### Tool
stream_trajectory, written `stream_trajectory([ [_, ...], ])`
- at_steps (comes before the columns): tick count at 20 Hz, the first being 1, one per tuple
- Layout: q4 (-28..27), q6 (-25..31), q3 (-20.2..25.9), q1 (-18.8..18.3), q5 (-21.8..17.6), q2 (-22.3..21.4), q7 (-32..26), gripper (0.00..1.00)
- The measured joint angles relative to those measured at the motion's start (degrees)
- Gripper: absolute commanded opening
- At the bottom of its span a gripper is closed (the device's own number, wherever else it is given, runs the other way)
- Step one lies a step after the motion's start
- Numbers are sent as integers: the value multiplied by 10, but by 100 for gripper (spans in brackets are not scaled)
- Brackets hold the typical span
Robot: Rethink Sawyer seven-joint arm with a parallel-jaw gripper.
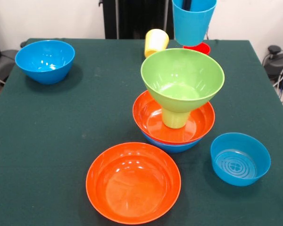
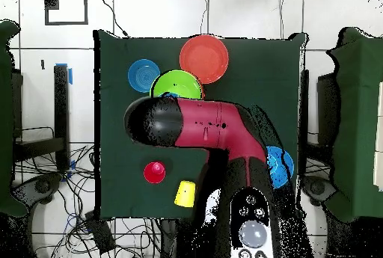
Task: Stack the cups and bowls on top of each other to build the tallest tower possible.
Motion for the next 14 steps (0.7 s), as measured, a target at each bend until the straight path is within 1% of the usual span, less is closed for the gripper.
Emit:
stream_trajectory([
  [8,-23,23,-8,0,0,1,0,0],
  [14,-42,31,-17,0,0,14,0,0],
])
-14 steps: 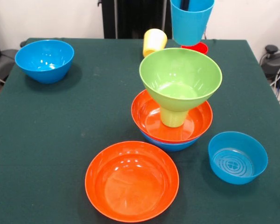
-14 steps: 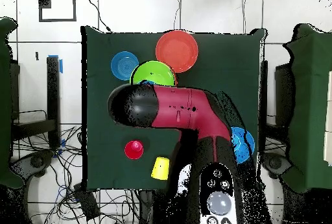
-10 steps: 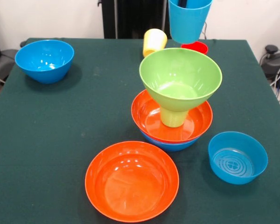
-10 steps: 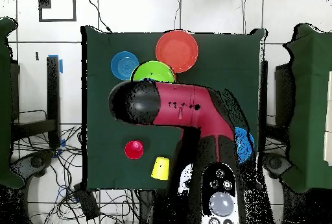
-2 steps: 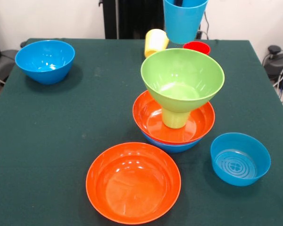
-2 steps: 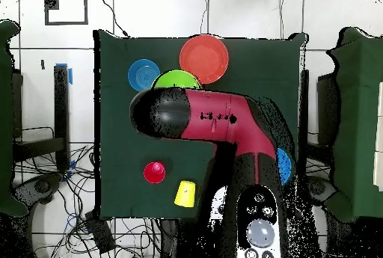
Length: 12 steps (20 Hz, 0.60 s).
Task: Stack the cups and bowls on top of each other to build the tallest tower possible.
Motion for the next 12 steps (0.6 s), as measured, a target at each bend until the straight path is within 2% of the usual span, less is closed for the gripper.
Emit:
stream_trajectory([
  [12,-14,1,-10,3,2,25,0,0],
])
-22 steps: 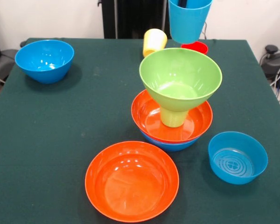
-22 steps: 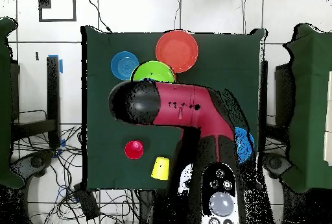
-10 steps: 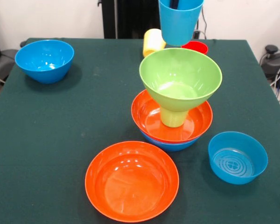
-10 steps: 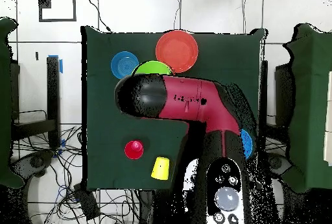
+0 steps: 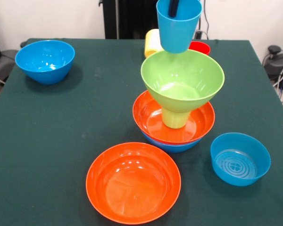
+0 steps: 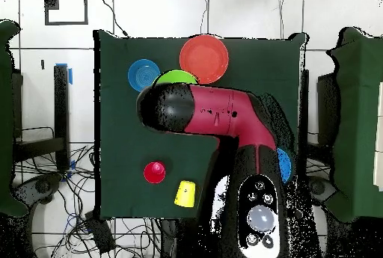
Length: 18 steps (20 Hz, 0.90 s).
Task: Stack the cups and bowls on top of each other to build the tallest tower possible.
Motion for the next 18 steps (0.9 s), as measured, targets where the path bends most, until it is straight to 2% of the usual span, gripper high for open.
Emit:
stream_trajectory([
  [18,-36,0,-25,34,8,33,0,0],
])
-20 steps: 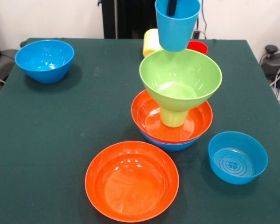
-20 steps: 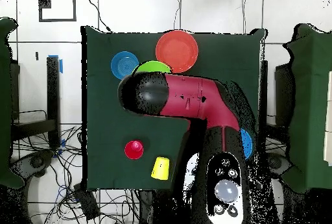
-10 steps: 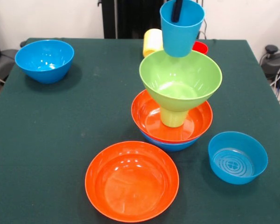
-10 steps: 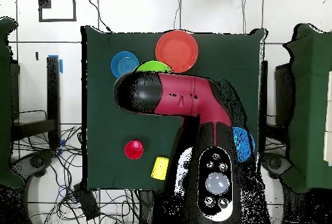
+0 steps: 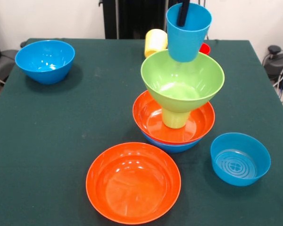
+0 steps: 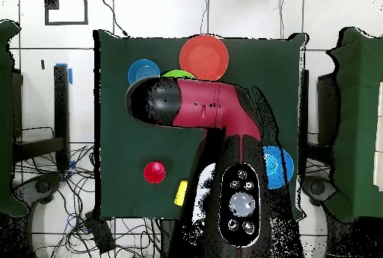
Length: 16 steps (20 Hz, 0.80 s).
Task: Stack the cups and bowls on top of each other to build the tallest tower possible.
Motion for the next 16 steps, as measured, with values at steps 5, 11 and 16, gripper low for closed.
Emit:
stream_trajectory([
  [5,-19,0,-5,0,2,17,0,0],
  [11,-28,0,-9,0,2,28,0,0],
  [16,-42,0,-12,0,2,39,0,0],
])
